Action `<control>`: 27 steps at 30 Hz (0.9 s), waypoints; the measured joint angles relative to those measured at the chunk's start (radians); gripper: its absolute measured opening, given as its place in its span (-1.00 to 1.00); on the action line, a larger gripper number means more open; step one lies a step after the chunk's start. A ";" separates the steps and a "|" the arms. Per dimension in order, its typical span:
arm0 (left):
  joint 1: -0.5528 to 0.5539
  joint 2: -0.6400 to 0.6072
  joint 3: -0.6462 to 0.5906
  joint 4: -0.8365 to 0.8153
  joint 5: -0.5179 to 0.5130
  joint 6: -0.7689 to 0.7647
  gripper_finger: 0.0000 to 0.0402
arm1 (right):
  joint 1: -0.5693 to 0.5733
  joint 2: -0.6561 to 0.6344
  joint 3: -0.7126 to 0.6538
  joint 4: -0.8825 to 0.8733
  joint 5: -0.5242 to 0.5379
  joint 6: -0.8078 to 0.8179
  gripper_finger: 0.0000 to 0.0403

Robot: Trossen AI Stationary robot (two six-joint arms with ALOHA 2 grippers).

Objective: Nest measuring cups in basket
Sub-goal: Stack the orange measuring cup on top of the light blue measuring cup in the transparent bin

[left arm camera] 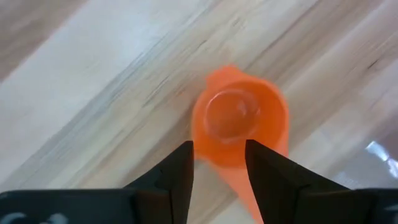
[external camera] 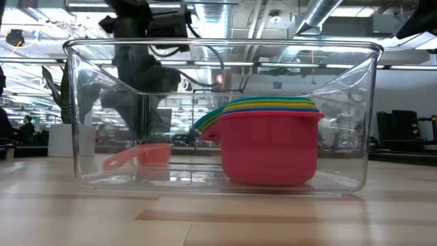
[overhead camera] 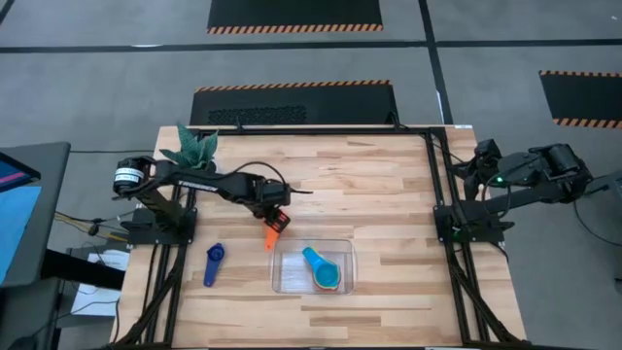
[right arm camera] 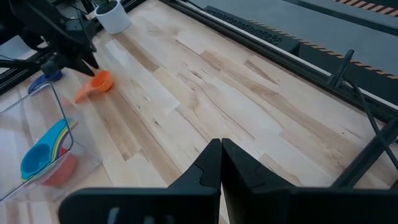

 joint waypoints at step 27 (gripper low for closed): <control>0.002 0.037 0.045 -0.082 -0.085 0.128 -0.34 | 0.000 0.001 0.000 -0.019 0.002 -0.003 -0.87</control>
